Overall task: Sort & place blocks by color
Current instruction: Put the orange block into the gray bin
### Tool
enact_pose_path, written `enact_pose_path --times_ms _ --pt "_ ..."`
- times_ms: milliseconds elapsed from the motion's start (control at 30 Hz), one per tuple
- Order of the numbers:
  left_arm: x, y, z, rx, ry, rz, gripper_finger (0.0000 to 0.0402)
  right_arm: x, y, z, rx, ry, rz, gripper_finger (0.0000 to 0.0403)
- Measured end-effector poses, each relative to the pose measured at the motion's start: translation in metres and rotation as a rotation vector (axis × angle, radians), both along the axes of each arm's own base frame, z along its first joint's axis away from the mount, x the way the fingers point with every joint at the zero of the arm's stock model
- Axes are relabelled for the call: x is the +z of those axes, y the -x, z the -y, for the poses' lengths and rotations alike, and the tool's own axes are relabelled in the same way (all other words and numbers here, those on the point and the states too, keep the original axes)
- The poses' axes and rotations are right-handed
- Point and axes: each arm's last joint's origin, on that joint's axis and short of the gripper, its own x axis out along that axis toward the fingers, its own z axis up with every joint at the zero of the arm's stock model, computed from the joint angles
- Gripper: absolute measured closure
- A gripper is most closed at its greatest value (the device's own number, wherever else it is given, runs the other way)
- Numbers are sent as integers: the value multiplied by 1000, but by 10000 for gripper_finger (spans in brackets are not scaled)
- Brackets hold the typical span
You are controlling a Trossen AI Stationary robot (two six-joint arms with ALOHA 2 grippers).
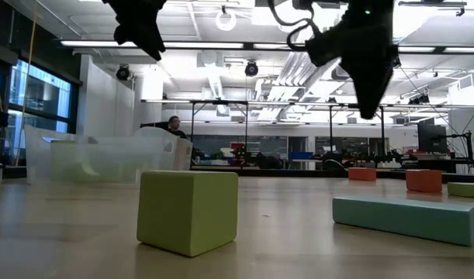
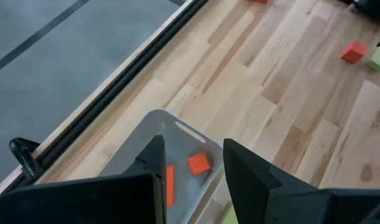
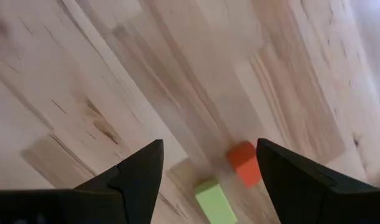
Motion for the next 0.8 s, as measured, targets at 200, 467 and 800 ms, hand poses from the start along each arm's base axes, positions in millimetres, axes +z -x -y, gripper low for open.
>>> enact_pose_path --times_ms 200,467,800 --pt "0 0 0 1 0 -1 314 -7 6 -10 -6 5 -30 155" --pt "0 0 0 1 -1 -1 315 -7 9 -18 9 0 -43 155" --pt "0 0 0 1 0 -2 316 -7 13 -18 35 6 -80 155"
